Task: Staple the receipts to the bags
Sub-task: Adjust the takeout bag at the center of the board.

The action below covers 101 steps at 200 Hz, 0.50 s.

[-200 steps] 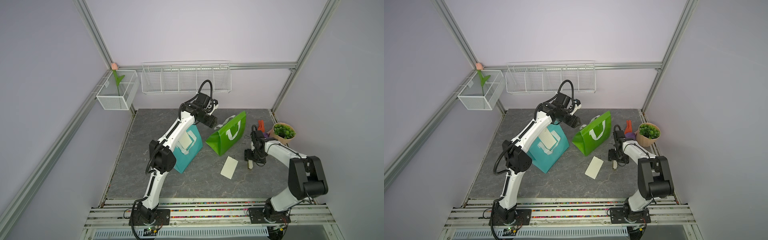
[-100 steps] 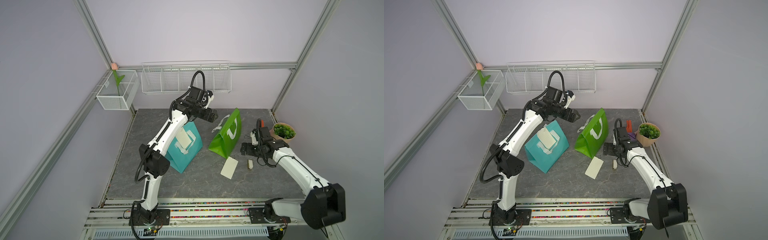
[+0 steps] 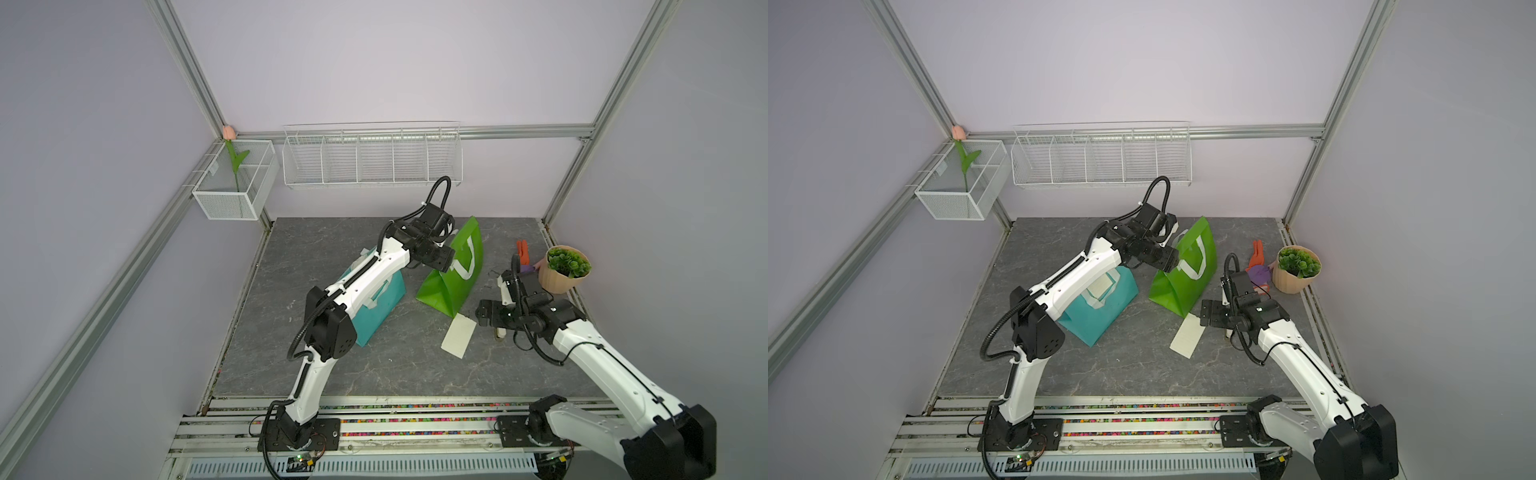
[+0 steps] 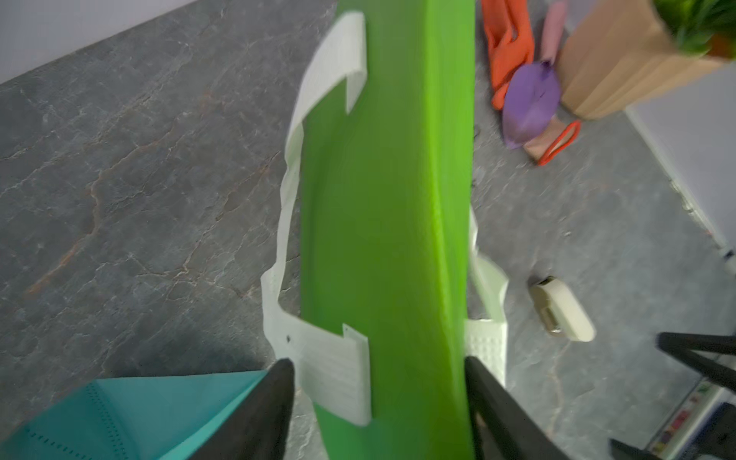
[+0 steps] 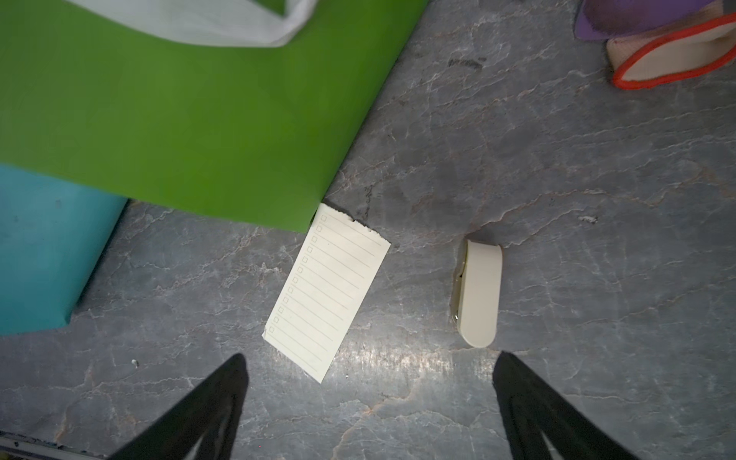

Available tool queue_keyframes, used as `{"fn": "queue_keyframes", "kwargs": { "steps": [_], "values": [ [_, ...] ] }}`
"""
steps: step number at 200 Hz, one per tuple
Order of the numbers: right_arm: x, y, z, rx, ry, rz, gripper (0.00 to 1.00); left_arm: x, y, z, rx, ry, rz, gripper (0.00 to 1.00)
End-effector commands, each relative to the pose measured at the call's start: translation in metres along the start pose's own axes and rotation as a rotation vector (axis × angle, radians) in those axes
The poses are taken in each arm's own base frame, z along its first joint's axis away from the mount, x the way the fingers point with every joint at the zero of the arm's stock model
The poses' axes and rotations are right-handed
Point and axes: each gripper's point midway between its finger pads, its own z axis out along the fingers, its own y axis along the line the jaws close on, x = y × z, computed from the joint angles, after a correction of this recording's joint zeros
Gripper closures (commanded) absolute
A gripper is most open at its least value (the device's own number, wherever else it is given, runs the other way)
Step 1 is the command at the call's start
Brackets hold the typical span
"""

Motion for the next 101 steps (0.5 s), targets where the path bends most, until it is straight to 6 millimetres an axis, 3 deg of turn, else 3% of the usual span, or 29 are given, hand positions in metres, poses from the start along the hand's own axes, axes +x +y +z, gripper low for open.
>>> {"fn": "queue_keyframes", "kwargs": {
  "steps": [1, 23, 37, 69, 101],
  "values": [
    [0.013, 0.005, 0.007, -0.004, 0.015, 0.017, 0.03, -0.001, 0.013, -0.012, -0.07, 0.002, -0.001, 0.55],
    [0.022, 0.01, 0.018, 0.004, 0.027, 0.001, 0.03, 0.002, 0.015, -0.019, -0.083, 0.018, 0.045, 0.81],
    [0.025, 0.014, 0.025, 0.009, 0.039, -0.008, 0.03, 0.003, 0.027, -0.03, -0.155, 0.022, 0.048, 0.94],
    [0.03, 0.025, 0.043, 0.017, 0.06, -0.031, 0.03, 0.013, 0.037, -0.051, -0.207, 0.069, 0.162, 0.99],
    [0.033, 0.029, 0.069, 0.075, 0.087, -0.037, 0.02, 0.031, 0.053, -0.055, -0.201, 0.152, 0.167, 1.0]
  ]
}}
